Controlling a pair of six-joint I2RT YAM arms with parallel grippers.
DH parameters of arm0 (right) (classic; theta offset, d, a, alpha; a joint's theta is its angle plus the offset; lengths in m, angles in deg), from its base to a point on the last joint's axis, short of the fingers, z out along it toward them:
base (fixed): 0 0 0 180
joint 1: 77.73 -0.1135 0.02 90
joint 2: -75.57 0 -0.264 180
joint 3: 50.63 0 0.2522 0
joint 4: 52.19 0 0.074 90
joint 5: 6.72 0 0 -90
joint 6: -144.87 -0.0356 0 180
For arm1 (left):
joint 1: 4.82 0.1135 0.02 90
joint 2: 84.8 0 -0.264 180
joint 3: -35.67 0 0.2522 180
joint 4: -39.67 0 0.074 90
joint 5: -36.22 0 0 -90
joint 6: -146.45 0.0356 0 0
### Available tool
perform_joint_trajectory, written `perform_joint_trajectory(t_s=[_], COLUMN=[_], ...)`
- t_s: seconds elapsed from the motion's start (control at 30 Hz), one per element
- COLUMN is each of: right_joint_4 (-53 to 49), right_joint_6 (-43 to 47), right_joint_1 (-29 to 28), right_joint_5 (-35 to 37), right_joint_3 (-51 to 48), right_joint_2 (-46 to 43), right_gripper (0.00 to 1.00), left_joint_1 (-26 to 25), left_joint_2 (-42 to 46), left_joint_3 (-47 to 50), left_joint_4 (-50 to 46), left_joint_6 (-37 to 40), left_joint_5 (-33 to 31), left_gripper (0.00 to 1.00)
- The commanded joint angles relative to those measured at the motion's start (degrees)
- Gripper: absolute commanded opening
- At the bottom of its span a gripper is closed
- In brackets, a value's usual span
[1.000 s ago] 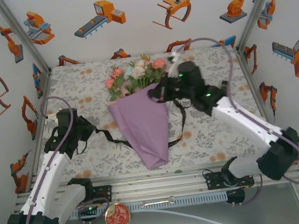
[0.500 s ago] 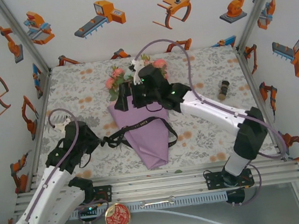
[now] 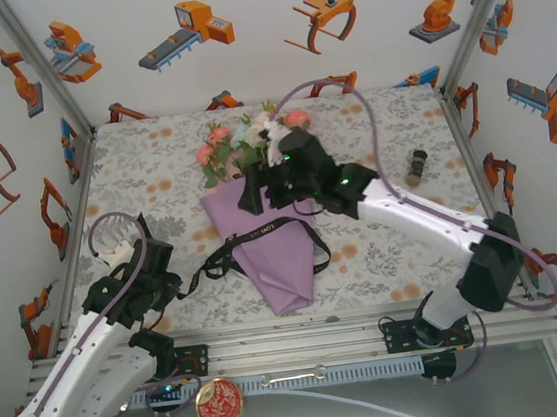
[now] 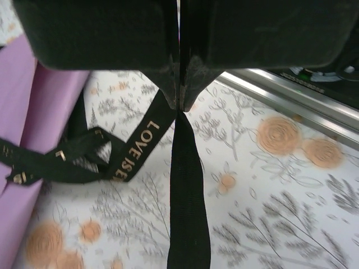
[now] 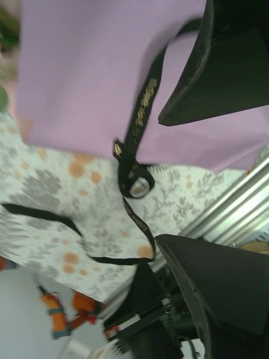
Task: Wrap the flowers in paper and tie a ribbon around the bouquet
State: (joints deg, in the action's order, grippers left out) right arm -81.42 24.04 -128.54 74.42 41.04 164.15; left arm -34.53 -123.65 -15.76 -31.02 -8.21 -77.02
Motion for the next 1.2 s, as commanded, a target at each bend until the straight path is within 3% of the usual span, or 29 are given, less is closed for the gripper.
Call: perform_joint_trajectory(t_s=[0.0, 0.17, 0.47, 0.67, 0.77, 0.97, 1.07, 1.17], right_joint_4=[0.99, 5.04, 8.69, 9.72, 9.89, 12.03, 14.8, 14.43], right_joint_6=[-1.42, 1.19, 5.55, 4.75, 3.56, -0.57, -4.49, -5.91], right_joint_1=[-7.33, -12.08, -12.91, -12.35, -11.16, -7.22, -4.15, -2.72], right_joint_5=[1.43, 1.48, -5.96, -7.74, -8.95, -7.06, -4.32, -4.27], right_joint_3=[4.01, 8.84, 12.69, 13.98, 13.89, 13.65, 15.73, 22.49], right_joint_2=[9.71, 22.27, 33.47, 34.65, 33.77, 27.31, 26.48, 31.19], right_gripper=[0.65, 0.52, 0.49, 0.23, 0.0, 0.0, 0.0, 0.0], left_joint_1=[-0.25, 0.75, 4.41, 6.24, 6.61, 7.02, 7.03, 6.99], left_joint_2=[-1.89, -4.35, -3.43, -2.74, -2.81, -1.95, -0.65, 1.26], left_joint_3=[-1.88, -1.79, -0.06, 0.76, 0.75, 1.4, 2.71, 4.21], left_joint_4=[-2.78, -0.8, 2.46, 3.34, 3.56, 5.22, 9.49, 14.58], left_joint_6=[2.24, 5.95, 7.53, 7.92, 8.39, 10.19, 13.26, 15.99], left_joint_5=[-10.06, -12.12, -6.64, -4.61, -4.19, -2.03, 2.76, 8.64], left_gripper=[0.0, 0.0, 0.0, 0.0, 0.0, 0.0, 0.0, 0.0])
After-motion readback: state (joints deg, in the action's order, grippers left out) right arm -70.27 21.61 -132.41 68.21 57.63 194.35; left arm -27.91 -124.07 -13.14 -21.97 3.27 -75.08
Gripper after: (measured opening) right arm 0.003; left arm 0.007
